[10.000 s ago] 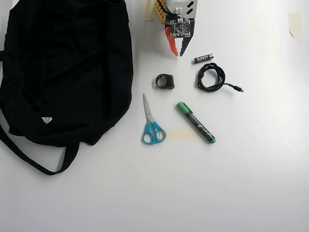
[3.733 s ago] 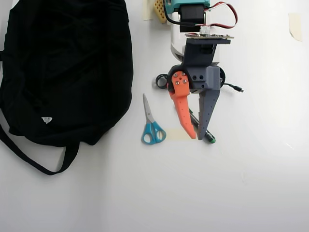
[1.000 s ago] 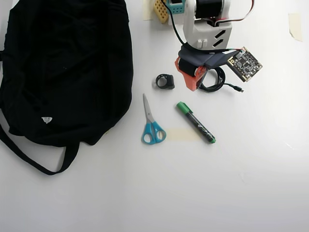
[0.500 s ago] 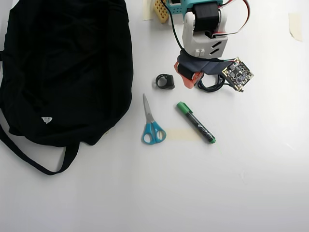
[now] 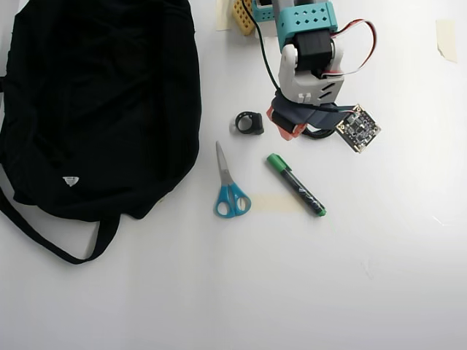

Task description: Put the green marker into the black bag

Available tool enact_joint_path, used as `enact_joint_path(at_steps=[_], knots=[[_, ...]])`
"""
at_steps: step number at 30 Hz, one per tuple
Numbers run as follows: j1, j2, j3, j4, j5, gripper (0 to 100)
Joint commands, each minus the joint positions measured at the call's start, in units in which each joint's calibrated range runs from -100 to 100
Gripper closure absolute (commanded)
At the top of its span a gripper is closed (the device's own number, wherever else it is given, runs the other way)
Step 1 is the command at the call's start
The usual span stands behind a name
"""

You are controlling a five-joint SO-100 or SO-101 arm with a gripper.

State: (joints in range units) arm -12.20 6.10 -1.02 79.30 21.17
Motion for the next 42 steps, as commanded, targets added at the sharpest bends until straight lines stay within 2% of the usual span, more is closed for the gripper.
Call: enact_joint_path(at_steps=[1, 22, 30, 42], knots=[[-0.7, 0.2, -1.3, -1.6, 0.3, 97], [-0.1, 5.0, -1.3, -10.6, -3.2, 97], [-0.1, 5.1, -1.3, -11.1, -3.7, 84], [-0.6, 5.2, -1.4, -11.1, -3.8, 82]])
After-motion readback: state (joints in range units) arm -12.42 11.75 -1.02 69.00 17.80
